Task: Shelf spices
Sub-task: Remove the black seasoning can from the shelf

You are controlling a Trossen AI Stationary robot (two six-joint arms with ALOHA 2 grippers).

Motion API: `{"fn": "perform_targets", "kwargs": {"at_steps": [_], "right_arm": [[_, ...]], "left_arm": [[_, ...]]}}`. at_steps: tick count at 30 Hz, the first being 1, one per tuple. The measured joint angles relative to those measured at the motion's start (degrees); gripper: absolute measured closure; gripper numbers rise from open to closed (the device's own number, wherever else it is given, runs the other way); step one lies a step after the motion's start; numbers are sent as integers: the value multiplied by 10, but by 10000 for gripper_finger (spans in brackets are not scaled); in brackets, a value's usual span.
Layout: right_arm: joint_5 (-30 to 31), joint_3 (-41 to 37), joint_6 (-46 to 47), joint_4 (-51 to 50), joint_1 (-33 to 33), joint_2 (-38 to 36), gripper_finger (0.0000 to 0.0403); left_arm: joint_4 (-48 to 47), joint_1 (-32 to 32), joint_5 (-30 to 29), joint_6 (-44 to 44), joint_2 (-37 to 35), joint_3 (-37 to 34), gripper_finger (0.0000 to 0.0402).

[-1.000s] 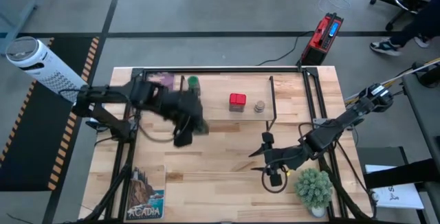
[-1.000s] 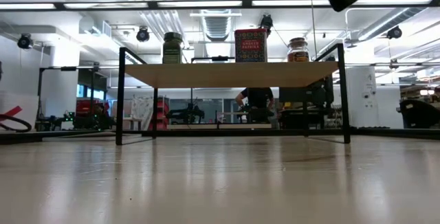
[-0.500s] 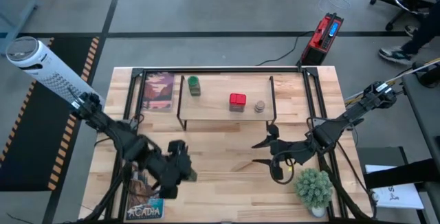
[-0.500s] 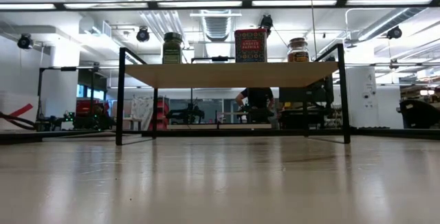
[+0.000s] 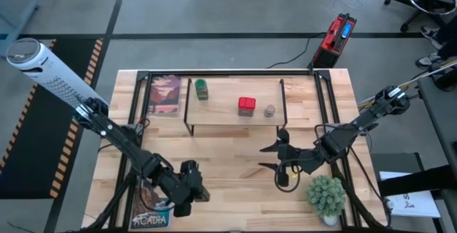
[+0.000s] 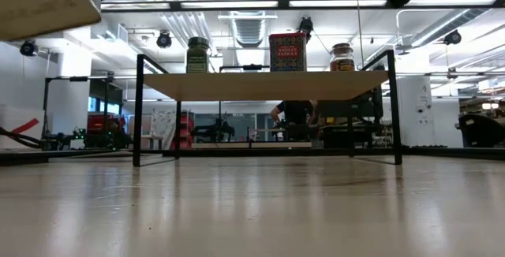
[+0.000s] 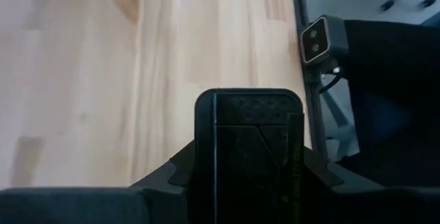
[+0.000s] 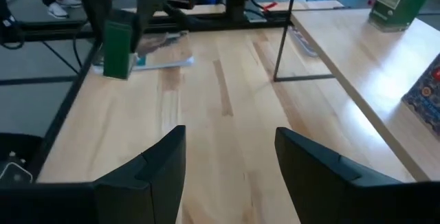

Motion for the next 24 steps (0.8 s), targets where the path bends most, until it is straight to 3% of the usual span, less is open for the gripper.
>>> {"fn": "perform_targets", "kwargs": {"at_steps": [6, 14, 24], "right_arm": [[3, 0, 0, 1, -2, 21, 204], [3, 0, 5, 1, -3, 25, 204], [3, 0, 4, 2, -4, 24, 204]], "left_arm": [[14, 1, 34, 4, 48, 27, 273], [-72, 1, 32, 13, 134, 103, 273], [-72, 5, -3, -29, 169, 100, 273]]}}
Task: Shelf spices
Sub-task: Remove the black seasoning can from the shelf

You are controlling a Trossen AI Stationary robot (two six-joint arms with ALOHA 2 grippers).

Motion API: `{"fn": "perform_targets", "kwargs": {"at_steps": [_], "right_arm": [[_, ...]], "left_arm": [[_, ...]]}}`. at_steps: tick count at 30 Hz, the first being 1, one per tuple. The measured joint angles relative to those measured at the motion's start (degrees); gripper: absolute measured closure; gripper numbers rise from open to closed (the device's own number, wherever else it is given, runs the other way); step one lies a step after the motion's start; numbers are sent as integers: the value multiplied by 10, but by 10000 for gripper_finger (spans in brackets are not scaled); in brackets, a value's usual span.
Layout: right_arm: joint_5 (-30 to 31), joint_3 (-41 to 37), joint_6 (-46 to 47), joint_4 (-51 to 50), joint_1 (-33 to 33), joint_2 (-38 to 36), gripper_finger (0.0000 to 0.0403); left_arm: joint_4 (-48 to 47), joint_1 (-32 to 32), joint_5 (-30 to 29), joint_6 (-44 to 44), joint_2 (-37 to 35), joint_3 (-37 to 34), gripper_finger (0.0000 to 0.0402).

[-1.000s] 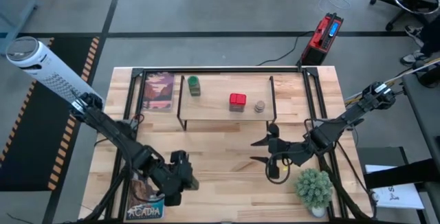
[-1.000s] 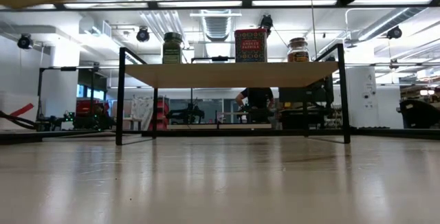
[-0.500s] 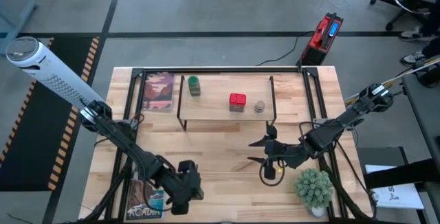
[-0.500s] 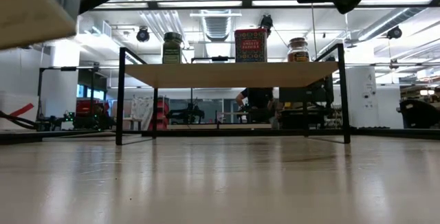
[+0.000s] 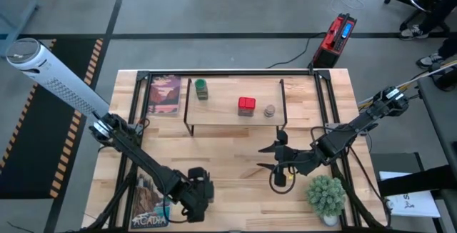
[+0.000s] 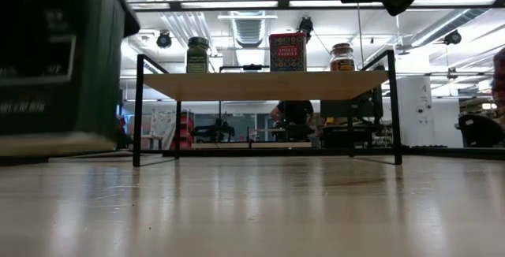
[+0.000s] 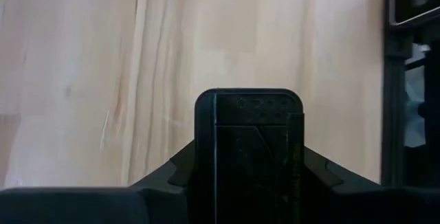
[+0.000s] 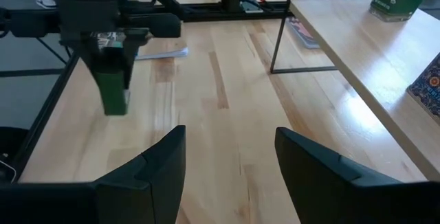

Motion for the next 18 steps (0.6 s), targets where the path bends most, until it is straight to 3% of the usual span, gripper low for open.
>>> {"fn": "perform_targets", "kwargs": {"at_steps": [12, 18], "right_arm": [[0, 0, -4, 0, 0, 0, 204], [-1, 0, -5, 0, 0, 0, 204]], "left_arm": [[3, 0, 2, -26, 0, -31, 273], [4, -3, 2, -13, 0, -34, 251]]}}
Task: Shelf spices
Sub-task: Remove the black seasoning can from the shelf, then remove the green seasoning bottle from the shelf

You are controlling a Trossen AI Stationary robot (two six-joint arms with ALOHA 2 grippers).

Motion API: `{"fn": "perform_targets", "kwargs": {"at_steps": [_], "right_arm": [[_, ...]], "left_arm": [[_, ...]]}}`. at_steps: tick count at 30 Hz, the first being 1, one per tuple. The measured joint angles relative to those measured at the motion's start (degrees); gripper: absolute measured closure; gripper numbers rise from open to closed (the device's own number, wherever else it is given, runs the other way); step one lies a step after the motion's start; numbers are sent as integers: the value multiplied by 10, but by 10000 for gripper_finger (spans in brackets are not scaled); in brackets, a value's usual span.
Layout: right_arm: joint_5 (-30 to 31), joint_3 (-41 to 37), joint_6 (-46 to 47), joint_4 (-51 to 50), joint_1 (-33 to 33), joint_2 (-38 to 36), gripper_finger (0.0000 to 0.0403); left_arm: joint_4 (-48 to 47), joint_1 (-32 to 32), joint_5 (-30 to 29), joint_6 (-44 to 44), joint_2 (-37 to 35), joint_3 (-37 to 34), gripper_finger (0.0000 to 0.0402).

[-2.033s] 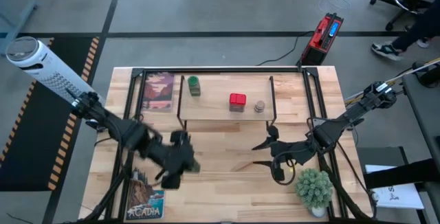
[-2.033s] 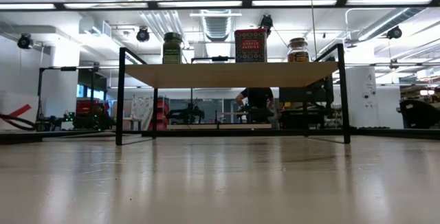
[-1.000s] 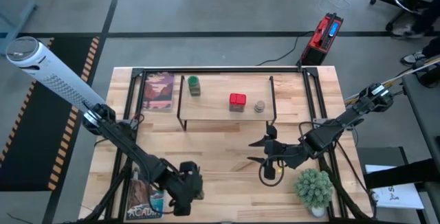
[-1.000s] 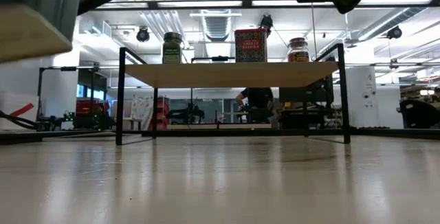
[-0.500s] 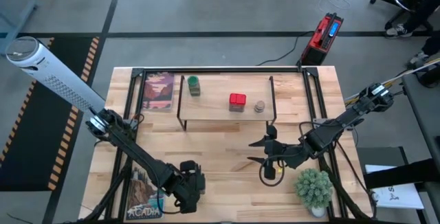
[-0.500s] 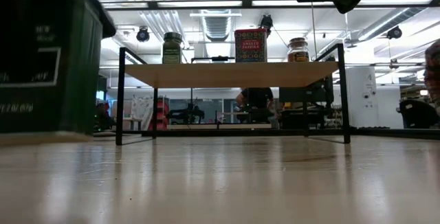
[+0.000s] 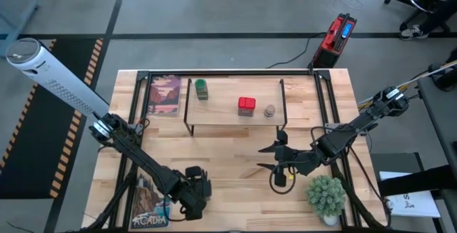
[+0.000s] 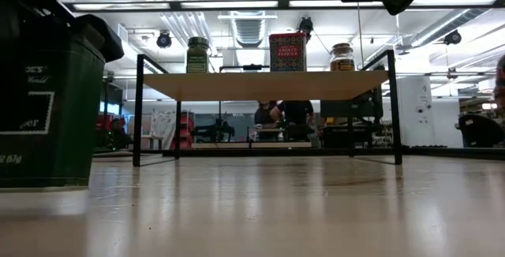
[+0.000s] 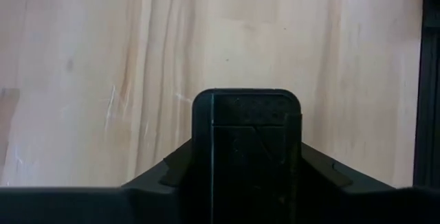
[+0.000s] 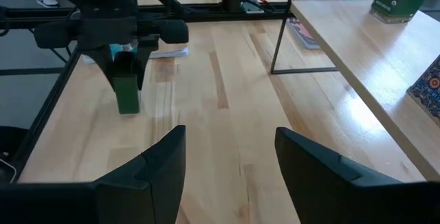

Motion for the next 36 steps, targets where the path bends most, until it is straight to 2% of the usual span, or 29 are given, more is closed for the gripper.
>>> {"fn": "perform_targets", "kwargs": {"at_steps": [12, 20, 27, 36], "right_arm": [[-1, 0, 0, 0, 0, 0, 204], [-1, 0, 0, 0, 0, 0, 204], [-1, 0, 0, 0, 0, 0, 204], [-1, 0, -2, 0, 0, 0, 204]], "left_arm": [[22, -3, 14, 26, -1, 1, 169], [8, -2, 16, 33, -42, 1, 129], [-39, 12, -29, 44, -116, 1, 128], [-135, 79, -161, 118, -239, 35, 134]]}}
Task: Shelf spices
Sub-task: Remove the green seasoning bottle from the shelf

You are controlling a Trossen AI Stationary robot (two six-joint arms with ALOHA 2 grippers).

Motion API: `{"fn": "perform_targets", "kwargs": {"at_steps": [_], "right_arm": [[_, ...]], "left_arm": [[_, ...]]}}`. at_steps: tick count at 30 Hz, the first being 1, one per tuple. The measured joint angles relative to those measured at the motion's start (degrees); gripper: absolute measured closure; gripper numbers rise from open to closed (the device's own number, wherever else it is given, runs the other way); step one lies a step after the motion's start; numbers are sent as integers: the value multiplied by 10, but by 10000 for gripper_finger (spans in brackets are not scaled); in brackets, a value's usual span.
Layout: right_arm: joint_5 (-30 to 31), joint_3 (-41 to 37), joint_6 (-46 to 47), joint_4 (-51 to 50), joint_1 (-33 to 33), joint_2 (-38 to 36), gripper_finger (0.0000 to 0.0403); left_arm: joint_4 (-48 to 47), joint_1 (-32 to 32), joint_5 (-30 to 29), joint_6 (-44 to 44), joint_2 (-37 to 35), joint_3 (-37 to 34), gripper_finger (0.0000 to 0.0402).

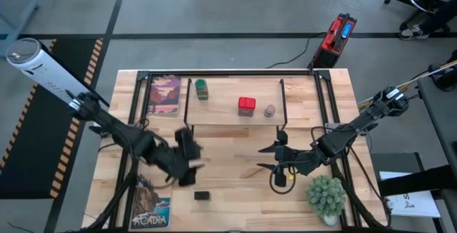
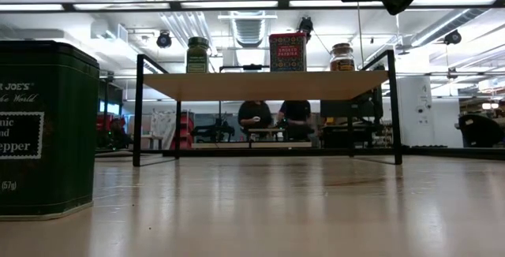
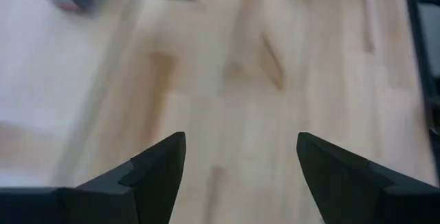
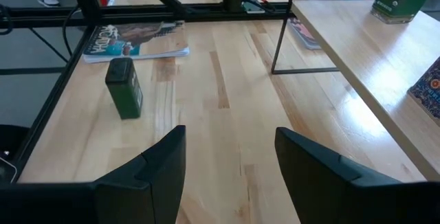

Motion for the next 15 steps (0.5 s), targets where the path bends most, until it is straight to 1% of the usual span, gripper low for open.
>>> {"fn": "perform_targets", "kwargs": {"at_steps": [5, 9, 15], "right_arm": [[0, 0, -2, 0, 0, 0, 204], [0, 0, -2, 0, 0, 0, 204], [-1, 0, -2, 0, 1, 0, 204]], "left_arm": [[-47, 63, -11, 81, -26, 53, 134], [-98, 128, -5, 160, -24, 103, 134], [-126, 230, 4, 261, -16, 159, 134]]}}
